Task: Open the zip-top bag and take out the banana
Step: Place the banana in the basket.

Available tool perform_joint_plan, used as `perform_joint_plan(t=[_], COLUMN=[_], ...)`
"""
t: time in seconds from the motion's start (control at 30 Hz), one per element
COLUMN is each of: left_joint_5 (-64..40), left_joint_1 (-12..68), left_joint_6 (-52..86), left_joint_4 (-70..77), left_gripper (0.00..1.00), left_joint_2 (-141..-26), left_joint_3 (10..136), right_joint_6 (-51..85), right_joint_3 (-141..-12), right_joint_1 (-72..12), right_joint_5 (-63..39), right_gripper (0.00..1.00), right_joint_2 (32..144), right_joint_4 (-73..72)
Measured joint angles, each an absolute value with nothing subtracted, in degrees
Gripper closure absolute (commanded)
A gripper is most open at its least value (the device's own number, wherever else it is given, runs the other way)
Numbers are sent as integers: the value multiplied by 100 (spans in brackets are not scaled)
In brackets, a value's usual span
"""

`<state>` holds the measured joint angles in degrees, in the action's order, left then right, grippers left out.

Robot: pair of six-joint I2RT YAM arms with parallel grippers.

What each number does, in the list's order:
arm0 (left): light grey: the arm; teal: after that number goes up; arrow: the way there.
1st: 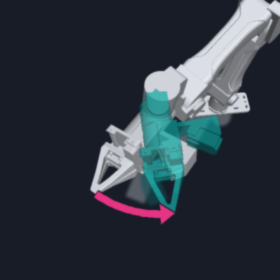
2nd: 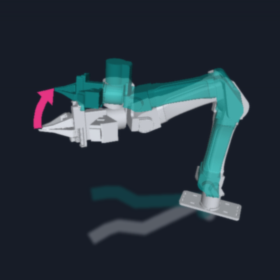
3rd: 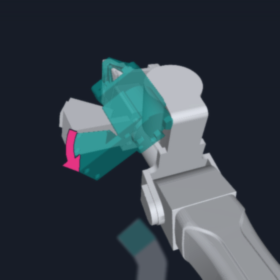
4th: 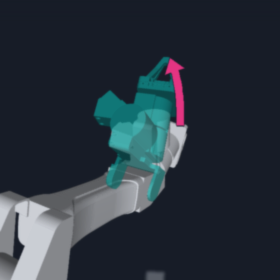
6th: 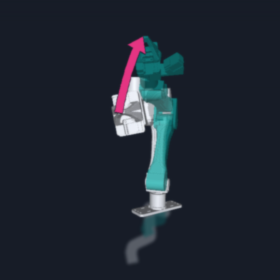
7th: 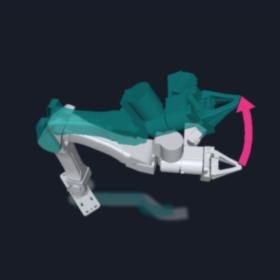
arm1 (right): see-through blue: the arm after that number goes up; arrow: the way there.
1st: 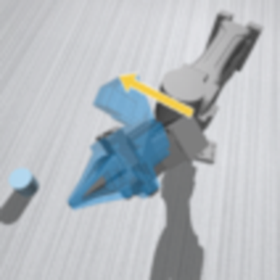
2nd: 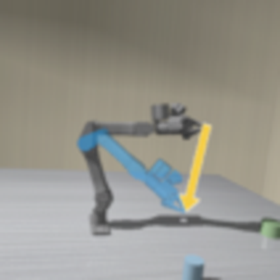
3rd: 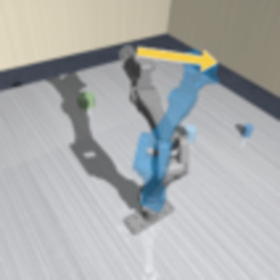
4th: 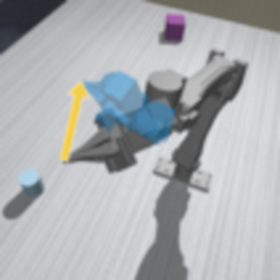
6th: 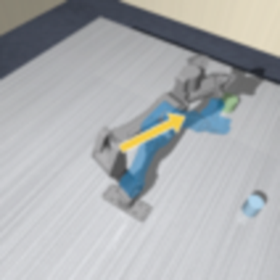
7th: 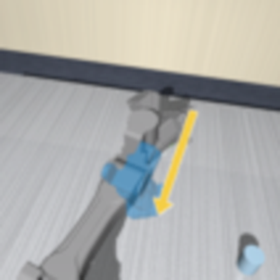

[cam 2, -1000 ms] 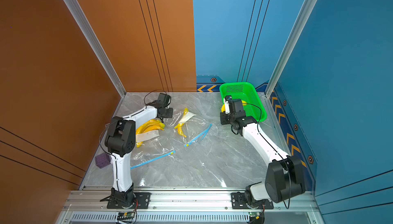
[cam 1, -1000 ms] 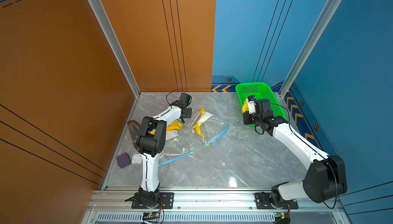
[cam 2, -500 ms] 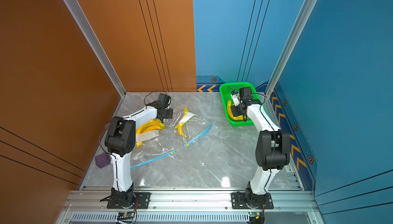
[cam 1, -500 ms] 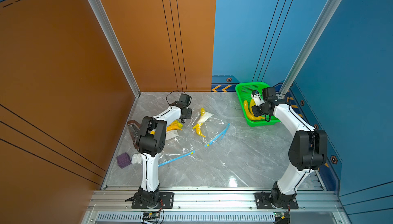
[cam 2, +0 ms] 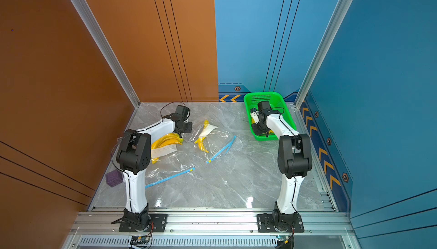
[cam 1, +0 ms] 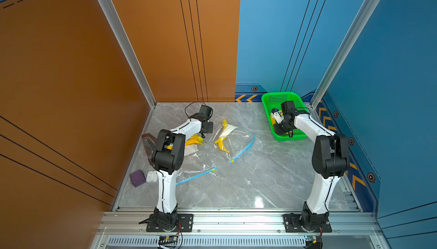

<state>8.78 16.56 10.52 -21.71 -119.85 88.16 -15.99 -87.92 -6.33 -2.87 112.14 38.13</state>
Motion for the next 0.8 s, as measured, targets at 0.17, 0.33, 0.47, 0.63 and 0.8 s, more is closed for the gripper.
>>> perform_joint_plan(t=[0.17, 0.33, 0.47, 0.63, 0.8], left_joint_5=[880, 880, 880, 878, 880], left_joint_1=[1653, 1651, 1651, 1651, 1651], left_joint_6=[1050, 1050, 1052, 1052, 1052], left_joint_4=[-2171, -2171, -2171, -2169, -2171], left_gripper=[100, 100, 100, 100, 100], left_joint_2=[-11981, -11979, -11974, -11968, -11935], left_joint_3=[8805, 8772, 8770, 8764, 8705], right_joint_6=[-1004, 134, 1284, 2383, 3006], right_joint_3=[-8346, -8064, -8064, -8147, -8602], right_joint_1=[-572, -5, 292, 292, 272], right_joint_5=[-349, -821, -906, -928, -1004], right_gripper=[49, 41, 38, 37, 35], right_joint_2=[10696, 10049, 10033, 10610, 11325], right_joint_4=[3629, 3140, 2790, 2681, 2650])
